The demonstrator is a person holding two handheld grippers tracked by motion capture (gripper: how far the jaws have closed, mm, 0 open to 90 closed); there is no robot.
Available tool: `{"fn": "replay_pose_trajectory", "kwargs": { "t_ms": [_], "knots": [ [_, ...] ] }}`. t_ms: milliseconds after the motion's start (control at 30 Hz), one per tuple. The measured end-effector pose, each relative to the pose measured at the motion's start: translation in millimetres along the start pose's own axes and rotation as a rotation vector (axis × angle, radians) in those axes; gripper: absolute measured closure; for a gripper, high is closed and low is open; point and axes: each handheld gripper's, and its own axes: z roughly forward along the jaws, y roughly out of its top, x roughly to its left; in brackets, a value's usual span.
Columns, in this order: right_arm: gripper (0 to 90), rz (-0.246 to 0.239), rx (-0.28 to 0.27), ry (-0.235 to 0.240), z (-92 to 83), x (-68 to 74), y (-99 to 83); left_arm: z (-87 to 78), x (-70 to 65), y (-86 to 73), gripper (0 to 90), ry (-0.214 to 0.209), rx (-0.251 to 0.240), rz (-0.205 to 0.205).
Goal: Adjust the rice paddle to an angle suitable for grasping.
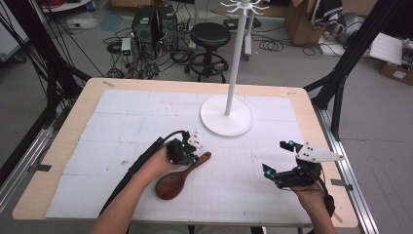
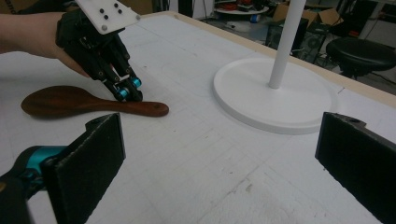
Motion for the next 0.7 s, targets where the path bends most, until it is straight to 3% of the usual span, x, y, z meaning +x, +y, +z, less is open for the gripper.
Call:
{"fn": "replay_pose_trajectory", "kwargs": {
  "t_ms": [233, 367, 633, 700],
  "knots": [
    [0.5, 0.002, 0.003, -0.002, -0.5, -0.1, -0.4, -8.1, 4.0, -1.2, 89.6, 0.015, -0.004, -0.024],
    [0.5, -0.001, 0.001, -0.002, -0.2, -1.0, -0.7, -18.4, 7.3, -1.4, 79.6, 0.004, -0.01, -0.097],
    [0.5, 0.005, 0.005, -0.007, 0.9, -1.5, -0.3, -31.0, 7.1, -2.4, 60.7, -0.015, 0.005, -0.155],
    [0.5, 0.008, 0.006, -0.008, 1.5, -1.7, 0.3, -34.0, 5.7, -1.9, 57.6, -0.047, 0.021, -0.178]
  ]
}}
